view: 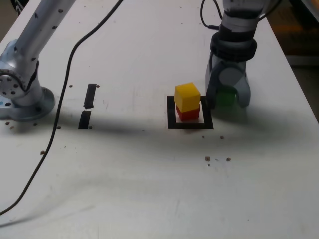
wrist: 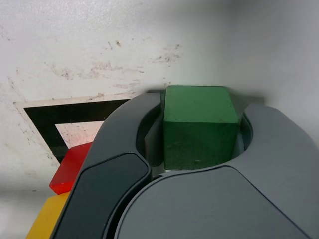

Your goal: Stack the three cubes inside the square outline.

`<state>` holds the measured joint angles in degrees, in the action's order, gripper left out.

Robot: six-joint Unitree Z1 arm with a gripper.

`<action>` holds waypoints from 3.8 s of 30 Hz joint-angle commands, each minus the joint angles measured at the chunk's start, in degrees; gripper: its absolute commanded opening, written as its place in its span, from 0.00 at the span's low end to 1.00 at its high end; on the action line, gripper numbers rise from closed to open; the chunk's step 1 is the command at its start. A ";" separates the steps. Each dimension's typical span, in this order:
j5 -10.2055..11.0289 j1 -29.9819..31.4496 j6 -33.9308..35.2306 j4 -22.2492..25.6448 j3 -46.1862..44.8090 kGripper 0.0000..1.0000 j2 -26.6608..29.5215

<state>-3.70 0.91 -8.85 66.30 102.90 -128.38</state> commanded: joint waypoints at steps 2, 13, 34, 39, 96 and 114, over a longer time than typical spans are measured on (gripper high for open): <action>1.44 0.35 0.31 1.22 1.79 0.16 0.52; 8.86 2.64 3.60 13.29 13.34 0.15 4.25; 8.22 4.11 15.84 16.19 -2.77 0.15 21.65; 5.59 5.38 18.44 12.75 -6.18 0.15 22.34; -1.42 8.50 22.12 3.13 -13.73 0.65 19.70; 1.01 8.50 22.84 7.16 -13.59 0.88 23.13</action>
<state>-3.17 9.29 13.75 73.00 89.13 -106.41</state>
